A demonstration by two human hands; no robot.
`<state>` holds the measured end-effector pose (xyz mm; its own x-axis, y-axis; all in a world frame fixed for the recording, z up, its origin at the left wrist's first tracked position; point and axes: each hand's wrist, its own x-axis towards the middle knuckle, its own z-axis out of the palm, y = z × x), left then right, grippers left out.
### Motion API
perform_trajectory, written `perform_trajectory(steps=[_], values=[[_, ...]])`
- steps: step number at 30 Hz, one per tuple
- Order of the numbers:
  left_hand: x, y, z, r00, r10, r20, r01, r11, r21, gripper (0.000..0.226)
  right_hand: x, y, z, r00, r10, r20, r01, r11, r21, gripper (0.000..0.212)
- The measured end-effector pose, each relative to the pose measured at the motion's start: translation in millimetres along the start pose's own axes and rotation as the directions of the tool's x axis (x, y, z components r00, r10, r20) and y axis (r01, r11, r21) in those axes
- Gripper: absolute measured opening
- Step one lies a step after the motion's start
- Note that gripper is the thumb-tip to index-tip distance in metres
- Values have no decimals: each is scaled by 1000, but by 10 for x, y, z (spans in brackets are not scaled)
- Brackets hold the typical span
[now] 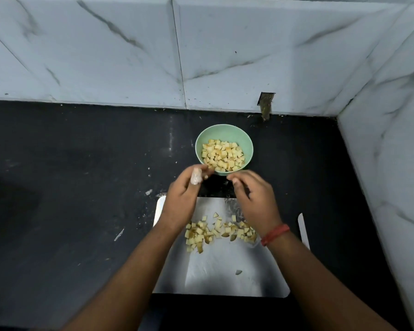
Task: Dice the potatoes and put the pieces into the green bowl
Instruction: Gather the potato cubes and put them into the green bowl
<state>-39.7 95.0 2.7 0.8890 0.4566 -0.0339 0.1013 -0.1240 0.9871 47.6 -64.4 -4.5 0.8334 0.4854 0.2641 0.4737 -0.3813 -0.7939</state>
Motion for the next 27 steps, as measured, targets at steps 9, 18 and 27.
perform_trajectory(steps=[9,18,27], values=[[-557,-190,272,973,-200,112,218,957,-190,44,-519,-248,352,898,436,58,-431,845,316,11],[-722,-207,108,977,-145,157,144,989,20,53,-584,-197,223,853,512,97,-518,813,266,11],[-734,-687,-119,946,7,326,-234,709,665,69,-790,196,138,954,259,152,-170,882,-439,39]])
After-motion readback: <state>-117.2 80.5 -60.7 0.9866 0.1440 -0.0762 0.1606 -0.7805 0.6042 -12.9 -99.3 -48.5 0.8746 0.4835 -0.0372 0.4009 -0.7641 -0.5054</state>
